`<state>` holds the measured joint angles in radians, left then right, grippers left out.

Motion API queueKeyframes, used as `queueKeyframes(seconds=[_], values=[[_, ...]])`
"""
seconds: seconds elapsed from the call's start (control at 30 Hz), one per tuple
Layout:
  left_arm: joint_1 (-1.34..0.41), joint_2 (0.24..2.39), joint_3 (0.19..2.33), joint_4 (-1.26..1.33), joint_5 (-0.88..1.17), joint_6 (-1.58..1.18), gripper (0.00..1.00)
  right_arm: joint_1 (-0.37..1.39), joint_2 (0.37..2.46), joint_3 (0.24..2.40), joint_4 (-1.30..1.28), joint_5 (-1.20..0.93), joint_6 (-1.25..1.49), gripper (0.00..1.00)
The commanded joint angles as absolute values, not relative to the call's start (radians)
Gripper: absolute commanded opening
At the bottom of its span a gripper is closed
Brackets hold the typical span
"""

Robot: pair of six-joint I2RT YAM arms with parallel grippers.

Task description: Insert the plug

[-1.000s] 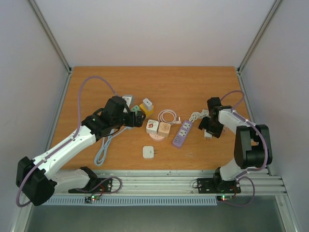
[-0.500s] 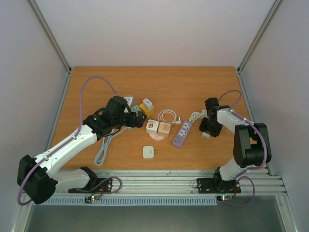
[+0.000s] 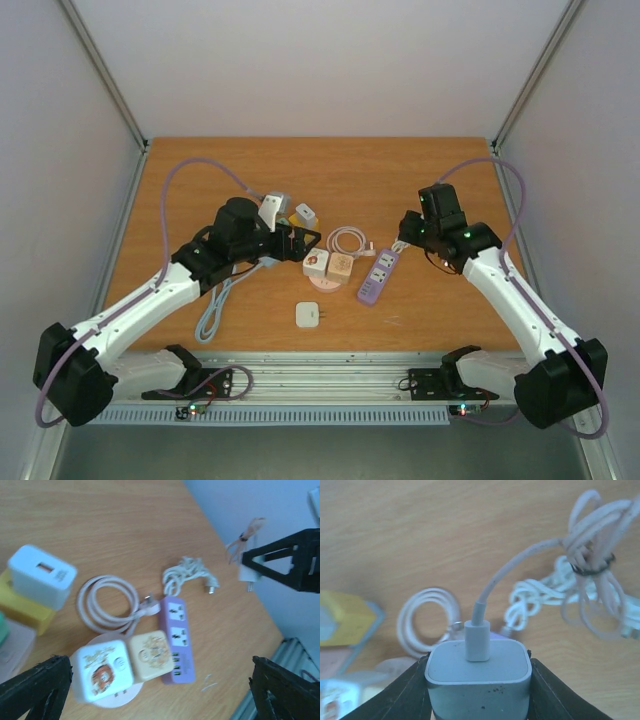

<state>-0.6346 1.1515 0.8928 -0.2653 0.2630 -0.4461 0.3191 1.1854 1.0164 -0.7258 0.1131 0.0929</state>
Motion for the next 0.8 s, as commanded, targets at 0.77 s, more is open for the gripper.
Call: queueKeyframes(seconds=[0.77], values=[[-0.811, 1.330, 0.880, 0.430, 0.211, -0.442, 0.77, 0.586, 1.080, 1.035, -0.250, -0.260, 0.588, 0.45]])
